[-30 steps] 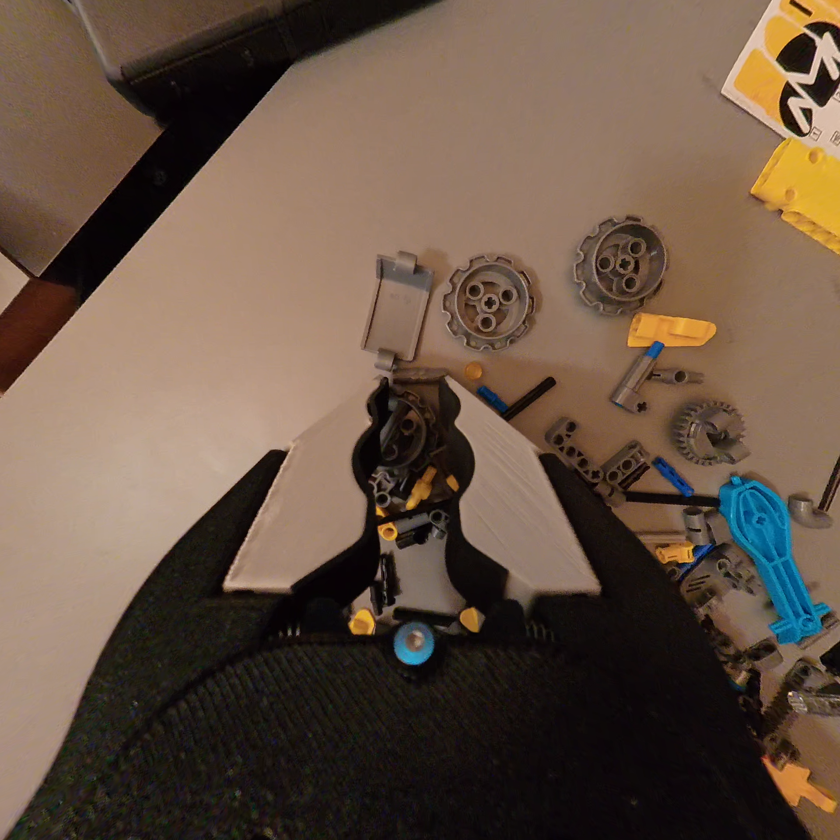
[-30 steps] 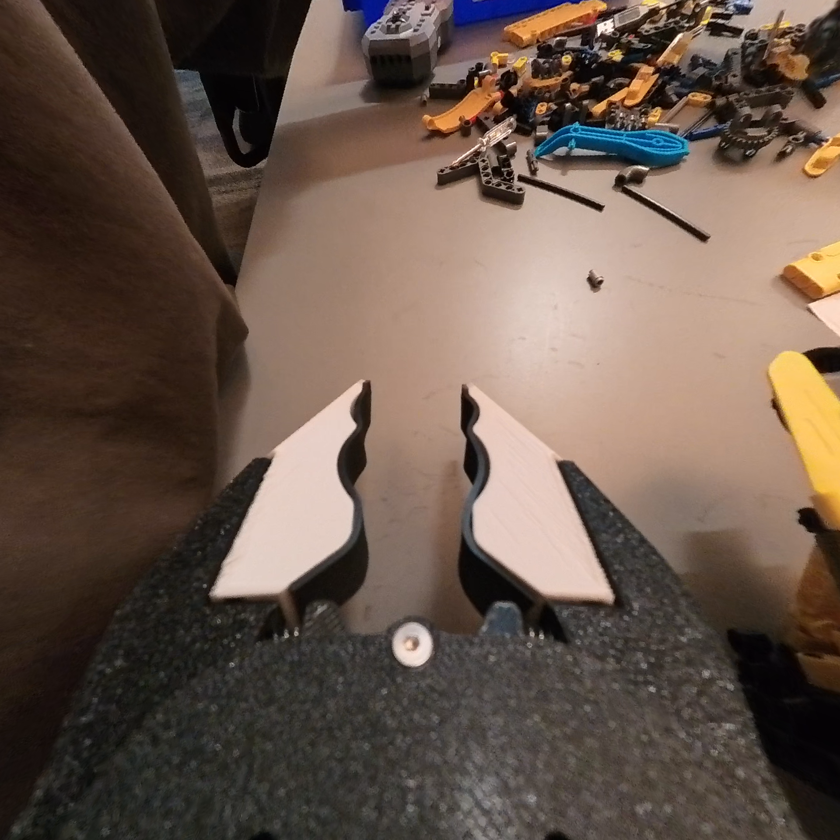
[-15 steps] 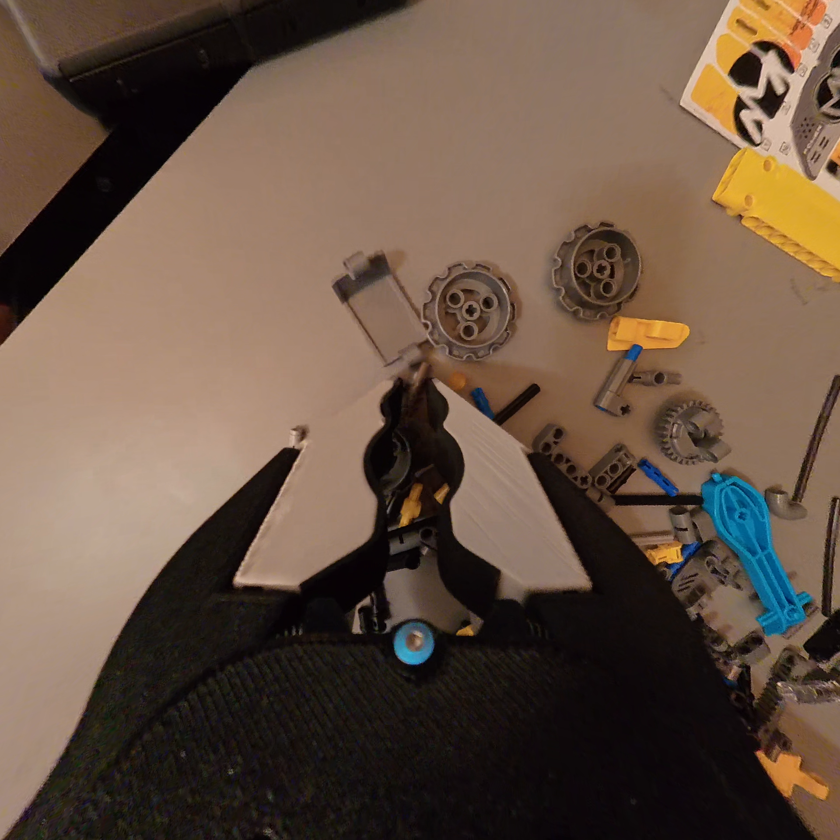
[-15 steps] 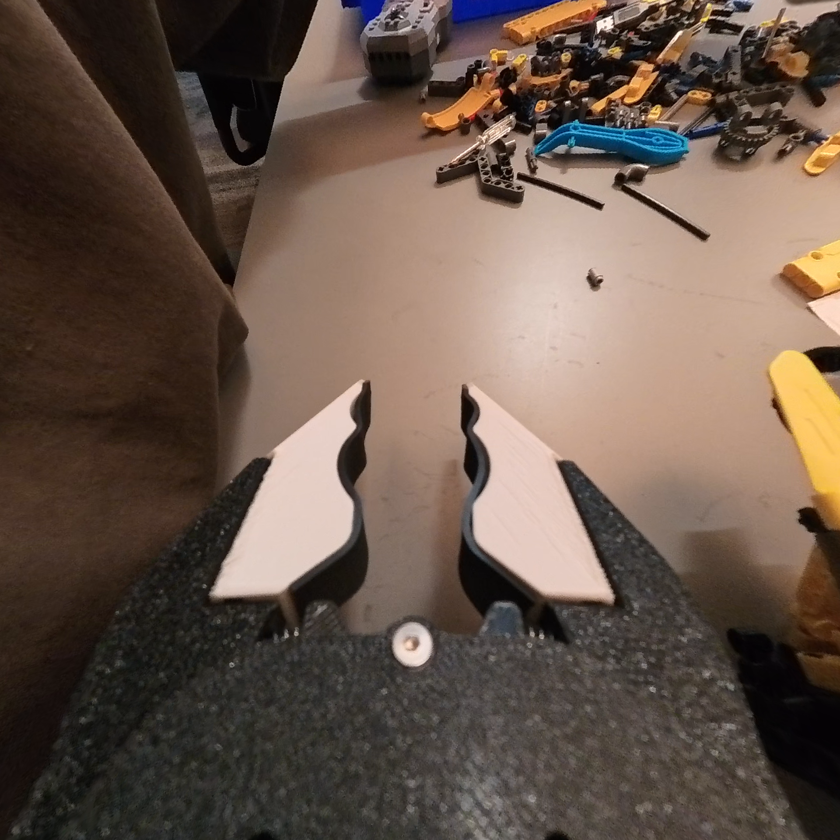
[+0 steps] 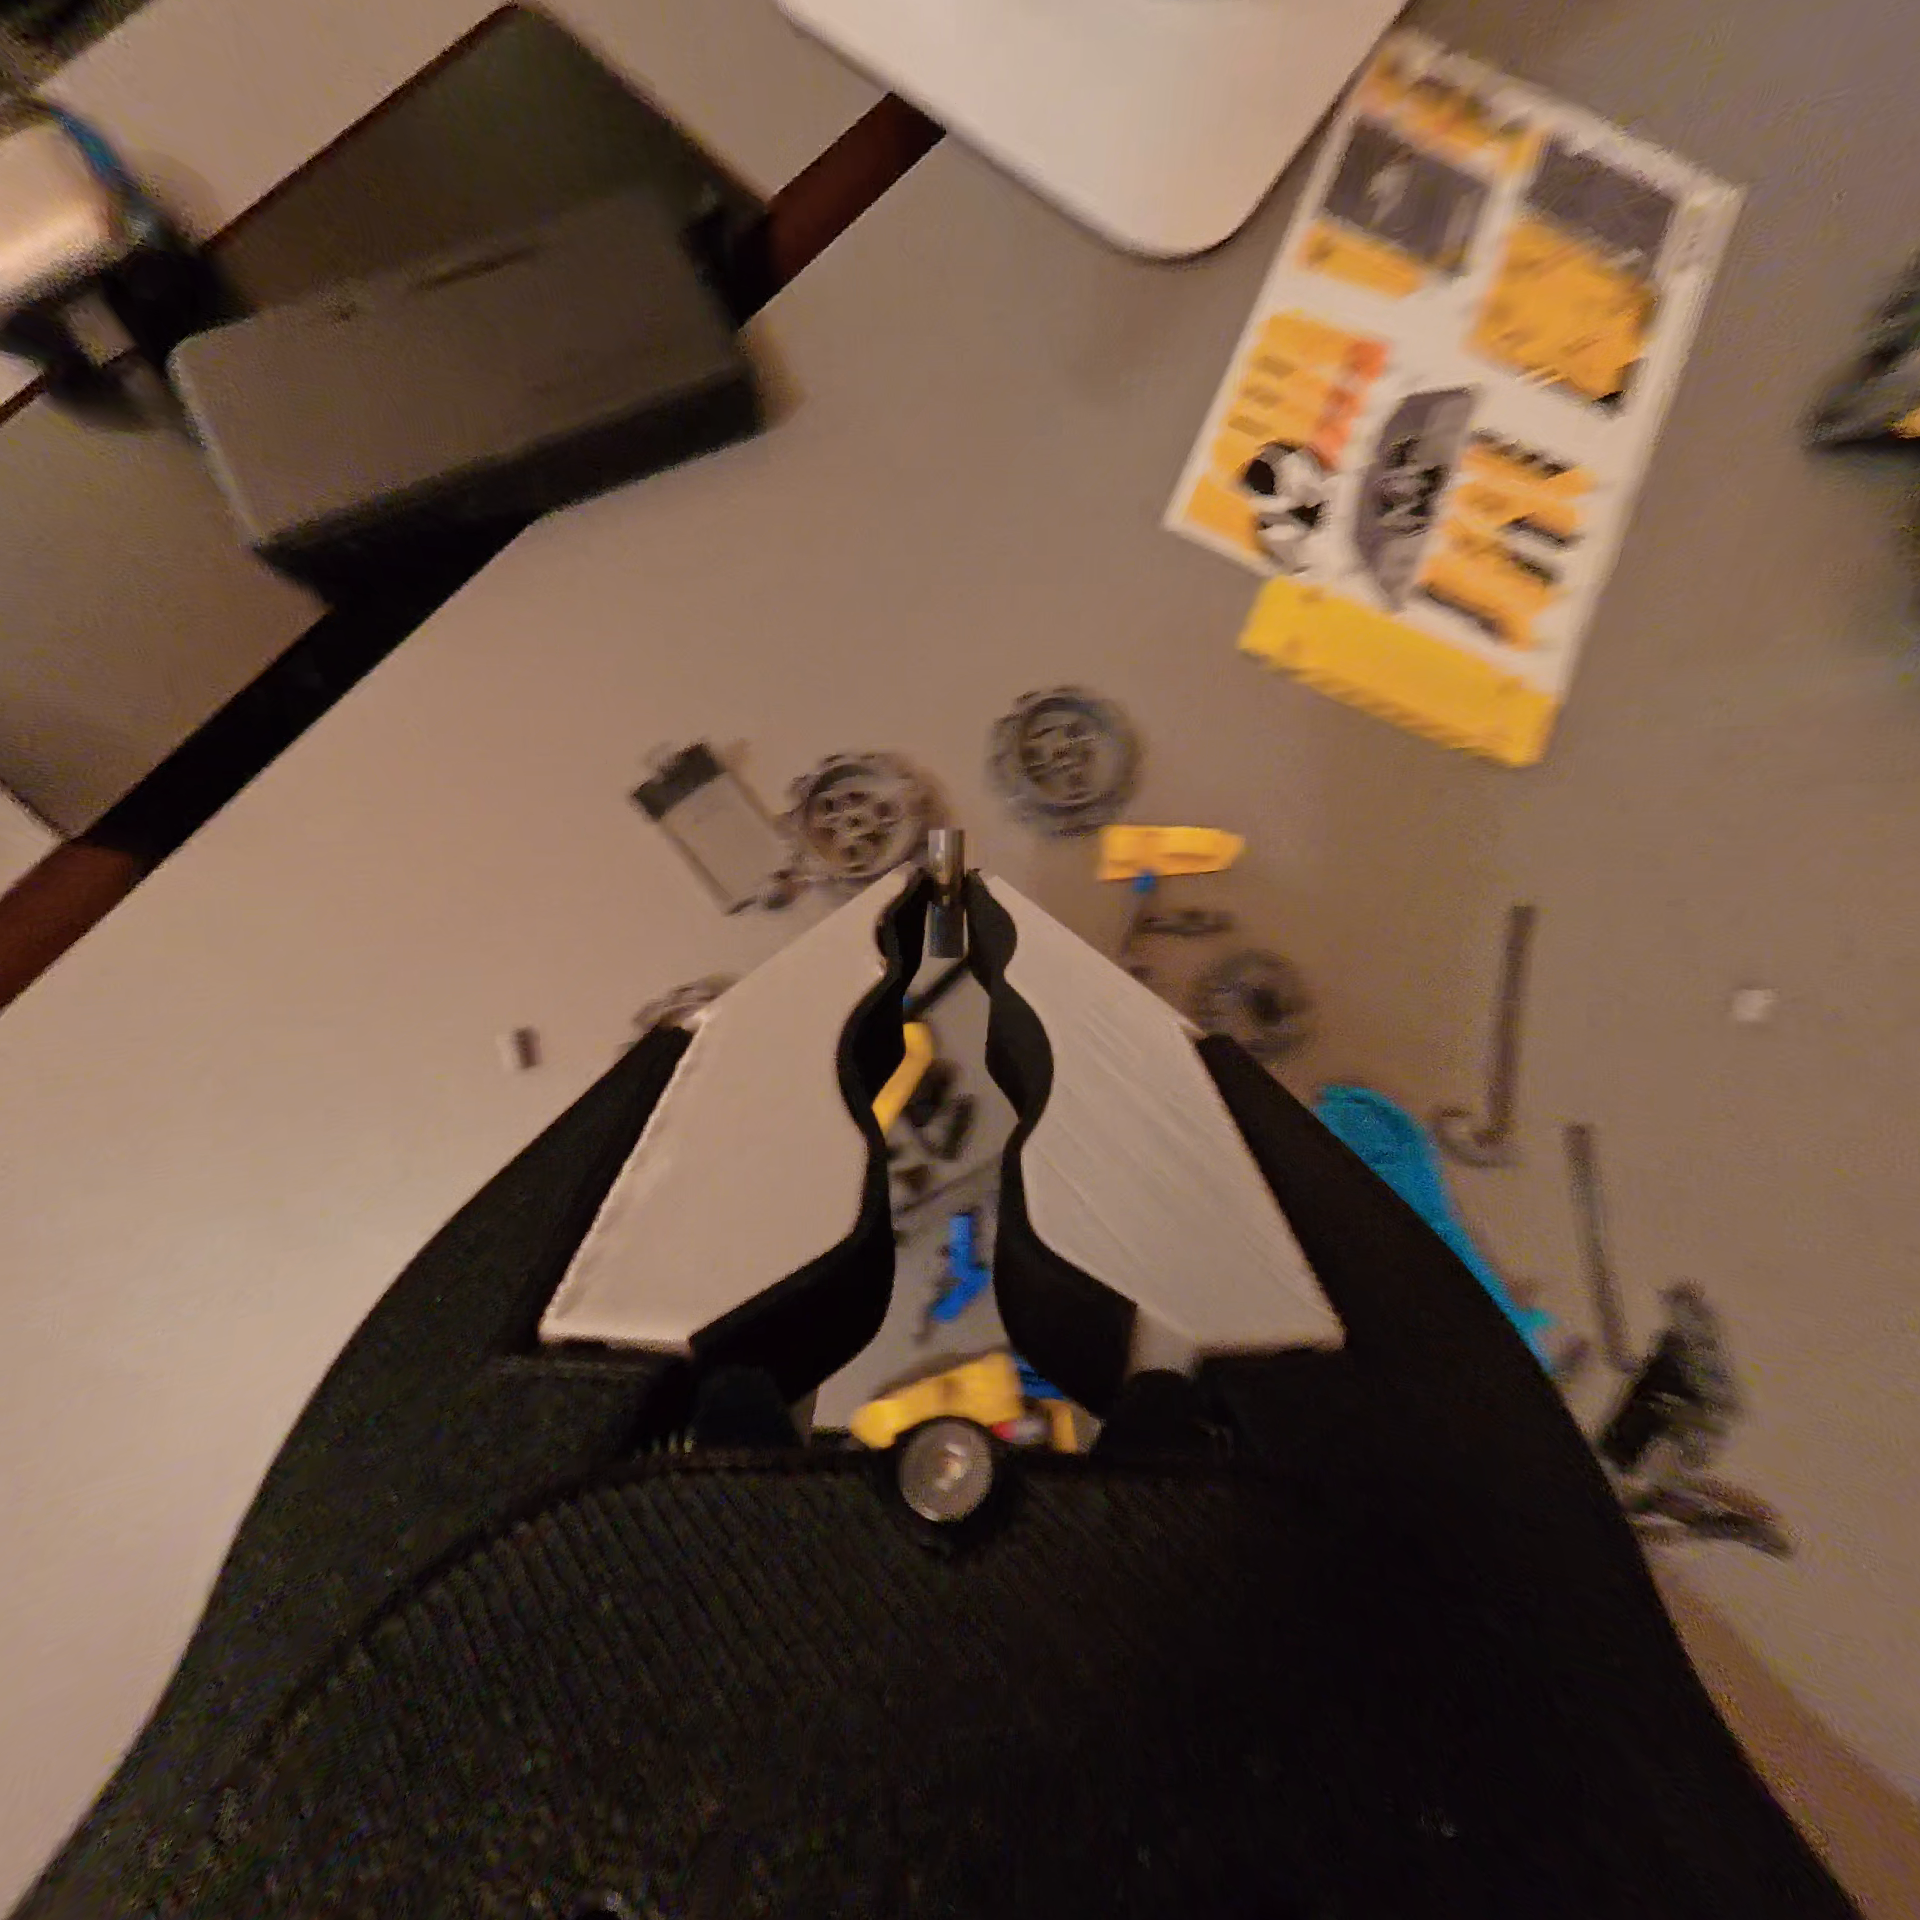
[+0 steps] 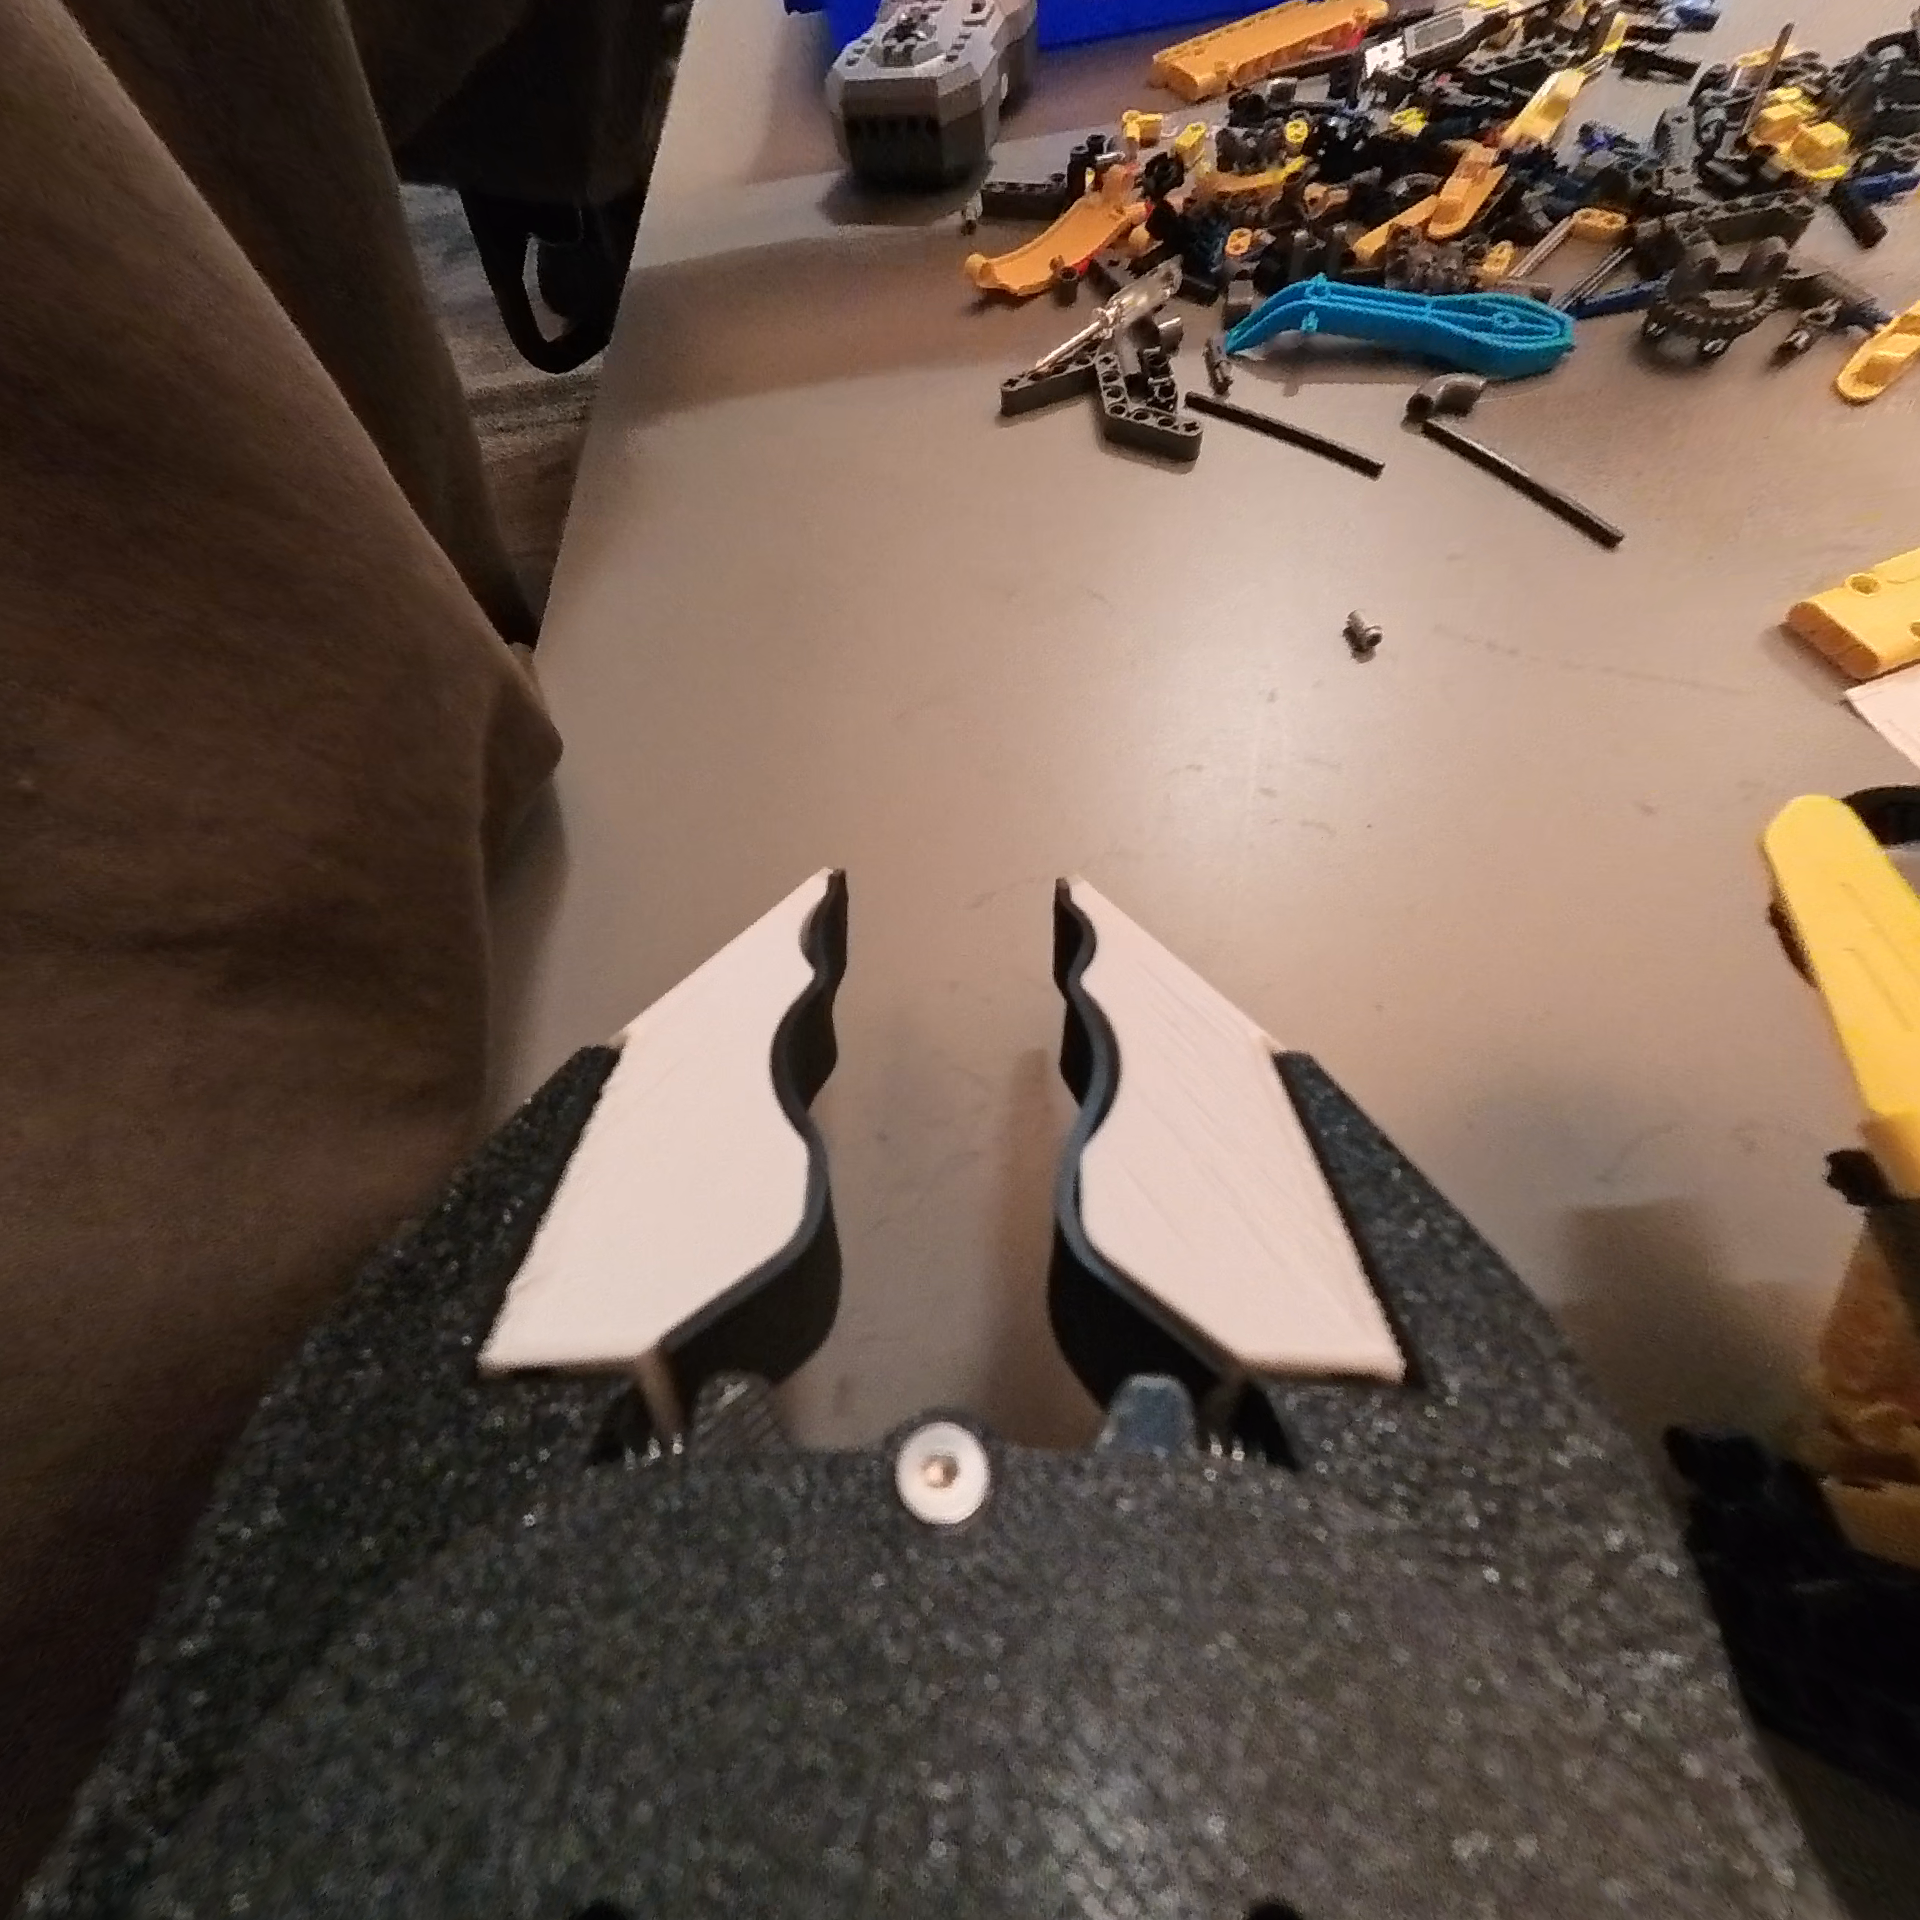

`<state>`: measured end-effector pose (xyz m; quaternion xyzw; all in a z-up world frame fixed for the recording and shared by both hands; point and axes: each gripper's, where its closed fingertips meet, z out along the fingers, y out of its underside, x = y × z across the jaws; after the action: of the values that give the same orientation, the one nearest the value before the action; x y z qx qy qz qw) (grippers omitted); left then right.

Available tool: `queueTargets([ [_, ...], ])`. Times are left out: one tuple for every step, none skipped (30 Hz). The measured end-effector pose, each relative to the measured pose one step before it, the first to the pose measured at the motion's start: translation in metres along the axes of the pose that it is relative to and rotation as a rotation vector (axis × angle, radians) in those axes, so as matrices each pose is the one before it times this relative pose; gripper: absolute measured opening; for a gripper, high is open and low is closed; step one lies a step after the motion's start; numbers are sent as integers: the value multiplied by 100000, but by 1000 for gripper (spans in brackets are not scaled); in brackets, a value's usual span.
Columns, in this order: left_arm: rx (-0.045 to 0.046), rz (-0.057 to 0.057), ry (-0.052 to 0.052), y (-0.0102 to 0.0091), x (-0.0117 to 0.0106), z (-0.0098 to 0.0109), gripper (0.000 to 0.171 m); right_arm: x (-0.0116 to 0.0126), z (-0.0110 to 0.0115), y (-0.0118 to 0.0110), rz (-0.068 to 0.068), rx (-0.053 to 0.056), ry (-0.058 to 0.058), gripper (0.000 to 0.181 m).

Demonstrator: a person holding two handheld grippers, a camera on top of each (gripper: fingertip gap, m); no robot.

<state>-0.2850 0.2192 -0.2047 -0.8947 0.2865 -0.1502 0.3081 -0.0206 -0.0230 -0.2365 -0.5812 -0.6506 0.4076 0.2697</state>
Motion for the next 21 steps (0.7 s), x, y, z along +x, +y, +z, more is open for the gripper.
queueTargets([
  [2876,-202,3163,-437,1722,-534,5,-22,-4,33,-133,-133,61,39],
  [2428,546,3297,-342,2038,-365,5,-39,5,34,-214,-181,27,39],
  [1662,1332,2761,-176,2189,-148,5,-29,7,36,-314,-194,113,39],
  [1129,2039,2105,-29,2254,96,5,-31,24,31,-387,-242,180,39],
  [1570,2619,1687,-17,2321,260,5,-43,16,45,-428,-302,225,39],
  [3093,2492,1571,-136,2369,378,5,-29,3,66,-473,-321,324,39],
  [4066,1392,2361,-252,2442,451,5,-2,3,45,-413,-238,555,39],
  [4911,-210,3391,-309,2474,494,5,86,-25,31,-82,-112,891,39],
  [5352,-1341,4639,-289,2478,546,5,127,-52,-1,336,186,808,39],
  [5011,-2257,5420,-161,2358,600,5,202,-112,-69,937,682,815,38],
  [4207,-3352,4852,43,2019,659,5,319,-195,-165,1609,1436,1054,38],
  [2094,-3434,3717,355,1588,687,5,381,-293,-308,2335,2535,869,37],
  [1379,-1932,2807,475,1309,669,5,308,-401,-466,3263,3614,-134,37],
  [944,360,749,528,951,618,5,200,-451,-599,4499,4387,-1380,36],
  [97,2151,-937,555,663,545,5,23,-487,-730,5419,5204,-2839,36],
  [165,2971,-1478,454,548,454,5,-122,-505,-843,5655,5710,-3699,36],
  [742,3241,-607,234,645,344,5,-82,-465,-782,4796,5173,-2859,36],
  [1349,2759,-596,36,559,262,5,72,-368,-560,2626,3602,-611,36],
  [898,2157,-1018,13,362,200,5,162,-268,-317,-57,1860,1156,36],
  [583,1994,-1006,16,253,133,5,68,-182,-185,-1588,880,1473,36],
  [958,1684,-716,-54,200,104,5,-66,-113,-159,-1543,735,826,36],
])
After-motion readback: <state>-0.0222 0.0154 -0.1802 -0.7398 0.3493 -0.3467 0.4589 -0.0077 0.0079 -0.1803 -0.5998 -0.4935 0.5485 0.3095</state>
